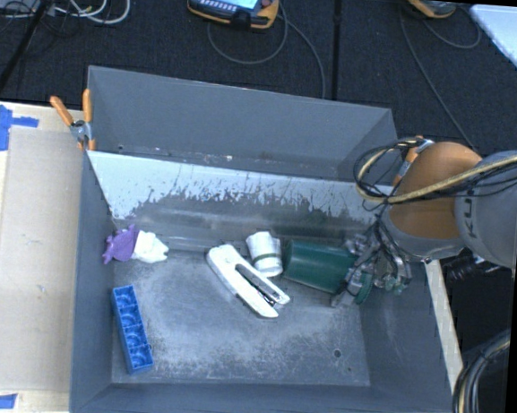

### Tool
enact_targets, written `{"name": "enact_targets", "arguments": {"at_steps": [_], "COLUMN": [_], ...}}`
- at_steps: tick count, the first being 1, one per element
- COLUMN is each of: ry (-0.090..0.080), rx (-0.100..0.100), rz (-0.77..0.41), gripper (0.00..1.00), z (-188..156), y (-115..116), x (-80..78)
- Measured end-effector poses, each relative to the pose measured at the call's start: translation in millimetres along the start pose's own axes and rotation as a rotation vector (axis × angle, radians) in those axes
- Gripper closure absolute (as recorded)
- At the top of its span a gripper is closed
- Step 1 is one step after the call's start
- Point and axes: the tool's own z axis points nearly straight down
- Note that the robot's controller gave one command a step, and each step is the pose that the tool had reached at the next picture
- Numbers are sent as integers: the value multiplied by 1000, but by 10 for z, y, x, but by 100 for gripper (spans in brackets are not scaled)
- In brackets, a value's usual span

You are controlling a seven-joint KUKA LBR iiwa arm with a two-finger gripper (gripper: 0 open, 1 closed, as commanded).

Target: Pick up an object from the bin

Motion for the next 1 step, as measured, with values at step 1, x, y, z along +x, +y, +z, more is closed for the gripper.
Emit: {"name": "enact_targets", "arguments": {"at_steps": [1], "ry": [0], "rx": [0], "rz": [-1], "gripper": [100], "z": [0], "y": [0], "x": [0]}}
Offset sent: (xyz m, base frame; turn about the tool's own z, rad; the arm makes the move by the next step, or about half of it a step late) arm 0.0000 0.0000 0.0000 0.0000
